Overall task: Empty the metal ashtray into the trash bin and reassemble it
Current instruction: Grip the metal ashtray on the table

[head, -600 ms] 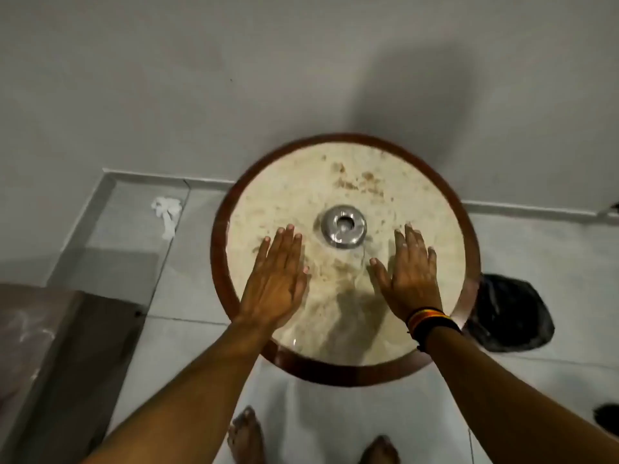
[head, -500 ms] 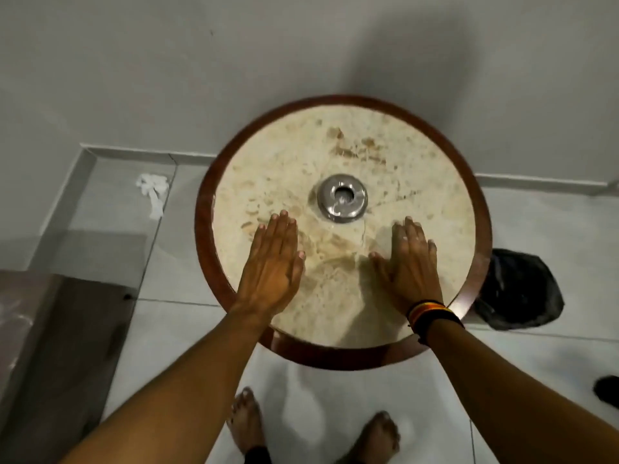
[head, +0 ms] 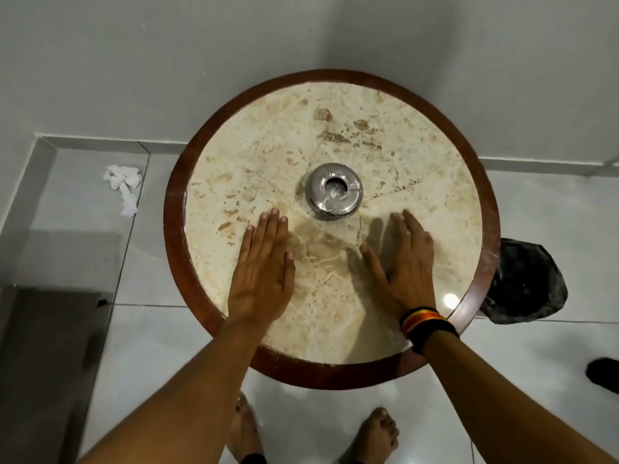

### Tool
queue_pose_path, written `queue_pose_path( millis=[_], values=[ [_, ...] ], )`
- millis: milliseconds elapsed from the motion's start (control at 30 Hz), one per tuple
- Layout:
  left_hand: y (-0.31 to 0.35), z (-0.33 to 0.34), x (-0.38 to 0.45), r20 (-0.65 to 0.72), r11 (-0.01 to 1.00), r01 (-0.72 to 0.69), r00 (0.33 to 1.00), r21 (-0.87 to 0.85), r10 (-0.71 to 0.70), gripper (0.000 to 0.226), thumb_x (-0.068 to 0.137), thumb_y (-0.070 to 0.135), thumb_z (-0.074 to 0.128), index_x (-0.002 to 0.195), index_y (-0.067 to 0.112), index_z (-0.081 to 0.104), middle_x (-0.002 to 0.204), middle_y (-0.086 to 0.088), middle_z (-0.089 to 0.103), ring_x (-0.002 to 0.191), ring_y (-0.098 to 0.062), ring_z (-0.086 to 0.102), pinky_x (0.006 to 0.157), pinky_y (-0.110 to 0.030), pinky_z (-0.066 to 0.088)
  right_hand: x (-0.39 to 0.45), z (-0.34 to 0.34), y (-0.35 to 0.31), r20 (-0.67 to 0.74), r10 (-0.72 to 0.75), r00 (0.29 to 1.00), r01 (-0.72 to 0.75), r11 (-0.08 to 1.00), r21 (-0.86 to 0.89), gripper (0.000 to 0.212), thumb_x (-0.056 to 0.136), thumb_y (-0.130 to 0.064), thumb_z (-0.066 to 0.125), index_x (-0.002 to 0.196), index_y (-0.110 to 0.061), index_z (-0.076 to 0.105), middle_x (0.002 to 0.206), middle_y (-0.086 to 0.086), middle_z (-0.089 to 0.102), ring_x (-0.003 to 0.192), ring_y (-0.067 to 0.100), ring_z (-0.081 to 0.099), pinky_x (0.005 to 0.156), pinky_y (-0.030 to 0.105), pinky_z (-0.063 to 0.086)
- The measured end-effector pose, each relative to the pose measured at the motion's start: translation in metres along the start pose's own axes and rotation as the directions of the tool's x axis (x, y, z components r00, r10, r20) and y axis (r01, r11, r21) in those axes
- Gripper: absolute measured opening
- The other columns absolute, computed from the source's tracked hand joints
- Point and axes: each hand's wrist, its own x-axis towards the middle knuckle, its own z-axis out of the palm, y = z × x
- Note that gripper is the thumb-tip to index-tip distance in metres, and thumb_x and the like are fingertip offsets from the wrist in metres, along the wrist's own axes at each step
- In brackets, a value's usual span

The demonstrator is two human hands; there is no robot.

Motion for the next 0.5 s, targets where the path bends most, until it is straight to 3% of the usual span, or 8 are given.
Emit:
queue_pose_path(
  millis=[67, 167, 233, 333, 500],
  values=[
    [0.000, -0.001, 0.001, -0.011, 1.000, -0.002, 1.000, 0.020, 0.003, 0.062, 0.109, 0.026, 0.033, 0.167, 0.005, 0.024, 0.177, -0.013, 0.021, 0.165, -0.025, 0.013, 0.132, -0.051, 0.019, 0.025, 0.000, -0.026, -0.001, -0.009, 1.000, 0.009, 0.992, 0.129, 0.085, 0.089, -0.061, 0.060, 0.153, -0.015, 0.029, 0.160, 0.009, 0.028, 0.147, 0.024, 0.025, 0.121, 0.047, 0.026],
    [0.000, 0.001, 0.000, -0.014, 1.000, 0.000, 1.000, 0.031, 0.000, 0.061, 0.110, 0.028, 0.030, 0.166, 0.005, 0.026, 0.176, -0.013, 0.023, 0.165, -0.025, 0.016, 0.131, -0.053, 0.022, 0.072, 0.011, -0.066, 0.041, -0.051, 0.998, 0.045, 0.989, 0.141, 0.100, 0.075, -0.064, 0.072, 0.151, -0.012, 0.033, 0.152, 0.010, 0.041, 0.139, 0.027, 0.037, 0.115, 0.040, 0.036],
    [-0.001, 0.002, 0.001, -0.012, 1.000, 0.005, 1.000, 0.031, -0.005, 0.061, 0.110, 0.029, 0.028, 0.166, 0.005, 0.028, 0.176, -0.012, 0.025, 0.164, -0.026, 0.017, 0.130, -0.054, 0.025, 0.093, 0.022, -0.082, 0.099, -0.032, 0.995, 0.022, 0.995, 0.102, 0.107, 0.070, -0.061, 0.077, 0.152, -0.011, 0.030, 0.149, 0.013, 0.042, 0.136, 0.031, 0.040, 0.111, 0.043, 0.041],
    [-0.003, 0.005, 0.002, 0.007, 0.999, 0.004, 1.000, 0.043, -0.004, 0.062, 0.109, 0.030, 0.027, 0.166, 0.006, 0.028, 0.176, -0.013, 0.024, 0.164, -0.027, 0.017, 0.128, -0.055, 0.027, 0.098, 0.031, -0.085, 0.121, 0.002, 0.993, -0.005, 1.000, 0.023, 0.102, 0.071, -0.054, 0.076, 0.152, -0.011, 0.030, 0.146, 0.013, 0.040, 0.133, 0.033, 0.038, 0.109, 0.047, 0.039],
    [-0.003, 0.006, 0.003, -0.004, 0.999, 0.032, 0.999, -0.010, -0.032, 0.060, 0.110, 0.033, 0.026, 0.164, 0.007, 0.033, 0.174, -0.012, 0.028, 0.164, -0.027, 0.019, 0.128, -0.056, 0.028, 0.092, 0.021, -0.083, 0.107, 0.006, 0.994, -0.024, 0.985, 0.169, 0.102, 0.070, -0.049, 0.079, 0.153, -0.019, 0.026, 0.142, 0.008, 0.037, 0.129, 0.029, 0.038, 0.109, 0.046, 0.037]
  ],
)
